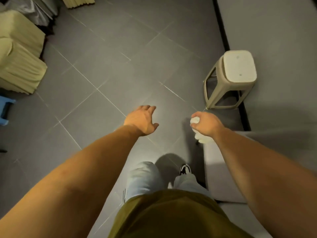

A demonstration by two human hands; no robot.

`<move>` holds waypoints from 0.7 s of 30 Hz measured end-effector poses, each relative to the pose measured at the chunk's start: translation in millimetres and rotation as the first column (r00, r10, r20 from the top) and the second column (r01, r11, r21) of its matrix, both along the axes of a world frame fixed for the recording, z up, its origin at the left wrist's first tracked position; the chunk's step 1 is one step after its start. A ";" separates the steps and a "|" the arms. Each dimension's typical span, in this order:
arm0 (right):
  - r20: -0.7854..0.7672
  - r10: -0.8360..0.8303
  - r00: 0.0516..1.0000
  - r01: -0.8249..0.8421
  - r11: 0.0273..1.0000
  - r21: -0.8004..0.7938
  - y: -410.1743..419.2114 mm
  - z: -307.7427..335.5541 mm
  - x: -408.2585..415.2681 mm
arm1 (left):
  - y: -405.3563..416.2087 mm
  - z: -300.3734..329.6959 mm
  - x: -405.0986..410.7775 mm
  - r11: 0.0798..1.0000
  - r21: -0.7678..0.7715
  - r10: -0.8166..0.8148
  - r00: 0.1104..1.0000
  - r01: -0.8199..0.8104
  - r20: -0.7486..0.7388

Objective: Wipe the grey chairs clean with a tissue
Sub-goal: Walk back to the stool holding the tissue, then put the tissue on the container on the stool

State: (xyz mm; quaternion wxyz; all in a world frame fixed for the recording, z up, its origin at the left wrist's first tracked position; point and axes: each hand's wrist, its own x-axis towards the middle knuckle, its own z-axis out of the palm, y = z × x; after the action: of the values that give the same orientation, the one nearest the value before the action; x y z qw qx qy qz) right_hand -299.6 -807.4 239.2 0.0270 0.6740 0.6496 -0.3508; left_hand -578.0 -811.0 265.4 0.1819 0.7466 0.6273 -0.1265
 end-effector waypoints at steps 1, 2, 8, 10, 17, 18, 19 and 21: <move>-0.003 0.003 1.000 -0.003 1.000 -0.021 18.3 -0.5 -1.8 | 15.6 0.4 2.1 1.000 -0.005 -0.008 1.000 0.008 -0.008; -0.007 0.003 1.000 -0.003 0.999 -0.032 38.0 -1.3 -4.4 | 33.0 0.7 2.1 1.000 -0.009 -0.011 1.000 0.011 -0.015; -0.002 0.010 1.000 -0.010 0.999 -0.037 149.1 -11.4 -26.7 | 158.9 -16.0 -35.6 0.999 -0.045 0.003 0.999 -0.005 -0.051; 0.011 -0.033 0.999 0.034 0.998 -0.045 190.5 -15.6 -29.5 | 212.7 -23.1 -53.9 0.998 -0.044 0.033 0.997 -0.036 -0.065; -0.003 -0.111 0.994 0.111 0.993 -0.040 317.7 -10.5 -51.0 | 378.5 -27.7 -99.4 0.991 -0.132 -0.051 0.983 0.028 -0.178; -0.005 -0.118 0.993 0.118 0.993 -0.023 334.0 -8.8 -52.1 | 405.4 -26.0 -100.2 0.992 -0.122 -0.050 0.981 0.027 -0.185; -0.008 -0.129 0.992 0.129 0.992 -0.009 349.3 -7.7 -51.5 | 430.7 -24.4 -97.1 0.993 -0.108 -0.059 0.982 0.040 -0.182; 0.003 -0.160 0.987 0.160 0.987 -0.022 376.4 -8.8 -46.1 | 476.1 -22.8 -81.6 0.991 -0.089 -0.111 0.982 0.098 -0.153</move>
State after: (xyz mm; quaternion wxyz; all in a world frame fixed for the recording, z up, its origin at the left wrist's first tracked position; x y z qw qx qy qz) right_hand -345.6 -431.0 230.4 0.0069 0.7238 0.5895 -0.3585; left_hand -659.5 -334.8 242.6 0.1549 0.7583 0.5939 -0.2197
